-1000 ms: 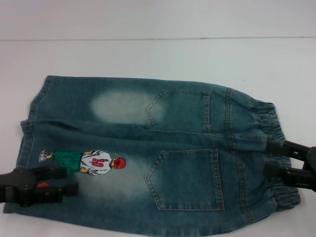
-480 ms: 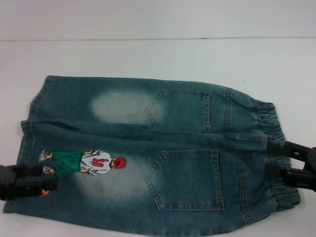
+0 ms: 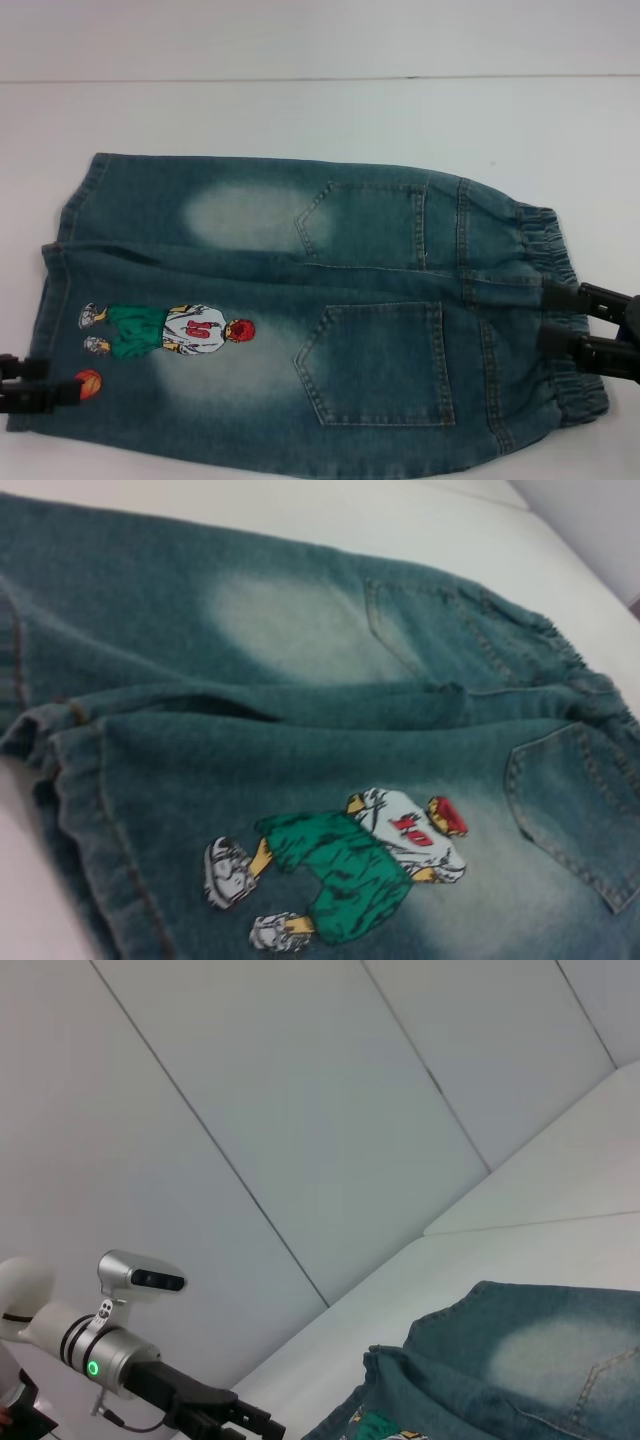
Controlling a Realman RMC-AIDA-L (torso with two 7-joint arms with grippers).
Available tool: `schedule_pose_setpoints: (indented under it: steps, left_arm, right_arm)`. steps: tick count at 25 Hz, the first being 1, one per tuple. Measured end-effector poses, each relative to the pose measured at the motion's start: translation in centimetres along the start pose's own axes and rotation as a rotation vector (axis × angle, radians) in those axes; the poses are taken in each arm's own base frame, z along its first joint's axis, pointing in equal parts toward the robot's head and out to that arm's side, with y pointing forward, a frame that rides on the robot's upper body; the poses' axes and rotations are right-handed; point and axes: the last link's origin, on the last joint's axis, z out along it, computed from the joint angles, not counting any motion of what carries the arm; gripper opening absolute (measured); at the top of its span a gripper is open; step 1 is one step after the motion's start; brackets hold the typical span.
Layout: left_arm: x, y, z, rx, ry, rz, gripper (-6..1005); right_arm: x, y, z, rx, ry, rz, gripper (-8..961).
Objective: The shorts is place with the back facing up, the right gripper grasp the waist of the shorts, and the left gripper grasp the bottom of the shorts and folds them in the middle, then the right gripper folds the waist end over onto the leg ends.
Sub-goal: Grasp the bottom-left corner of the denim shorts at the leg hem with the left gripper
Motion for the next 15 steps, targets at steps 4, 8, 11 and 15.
schedule_pose_setpoints:
  steps: [4, 8, 11, 15]
  left_arm:
    - [0.2, -0.4, -0.3, 0.03, -0.002, 0.001, 901]
    - [0.4, -0.9, -0.4, 0.062, -0.015, 0.0, 901]
    - [0.7, -1.1, -0.4, 0.08, -0.023, -0.001, 901]
    - [0.9, -1.5, -0.3, 0.101, -0.03, -0.004, 902]
  right_arm:
    - [0.0, 0.0, 0.0, 0.0, -0.001, 0.001, 915]
    - [0.0, 0.0, 0.0, 0.002, -0.004, 0.001, 915]
    - [-0.1, 0.0, -0.1, 0.005, -0.009, 0.001, 915]
    - [0.0, 0.0, -0.1, 0.008, -0.012, 0.002, 915]
